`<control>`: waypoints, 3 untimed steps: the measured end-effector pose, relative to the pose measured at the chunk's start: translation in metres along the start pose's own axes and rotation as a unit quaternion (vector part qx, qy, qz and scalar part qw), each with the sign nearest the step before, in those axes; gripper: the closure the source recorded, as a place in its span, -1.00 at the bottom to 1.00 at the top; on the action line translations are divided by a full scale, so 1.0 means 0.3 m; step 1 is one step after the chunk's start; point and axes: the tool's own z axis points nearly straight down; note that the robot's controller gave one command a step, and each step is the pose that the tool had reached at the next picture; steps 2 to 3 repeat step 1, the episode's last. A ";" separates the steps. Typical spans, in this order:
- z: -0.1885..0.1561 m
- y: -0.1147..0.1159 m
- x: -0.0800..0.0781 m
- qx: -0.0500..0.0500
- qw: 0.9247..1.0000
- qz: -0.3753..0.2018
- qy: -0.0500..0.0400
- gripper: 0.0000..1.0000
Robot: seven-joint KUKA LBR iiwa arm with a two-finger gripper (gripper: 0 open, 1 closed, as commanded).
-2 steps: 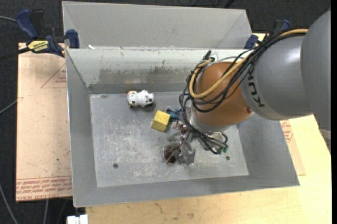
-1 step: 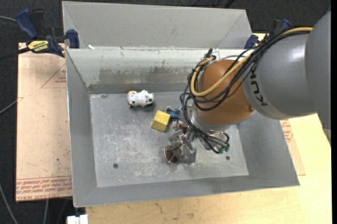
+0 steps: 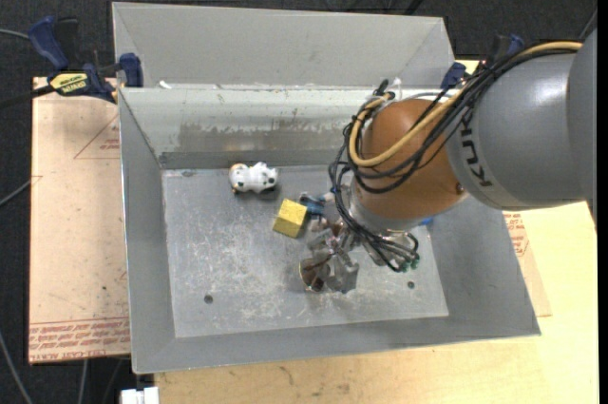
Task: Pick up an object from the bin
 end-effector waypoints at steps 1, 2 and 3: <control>-0.061 -0.001 -0.005 0.001 1.000 0.000 -0.003 1.00; -0.061 -0.001 -0.005 0.001 1.000 0.000 -0.003 1.00; -0.061 -0.001 -0.005 0.001 1.000 0.000 -0.003 1.00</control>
Offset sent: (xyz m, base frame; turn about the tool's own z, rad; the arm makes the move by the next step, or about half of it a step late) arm 0.0001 -0.0001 0.0266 0.0000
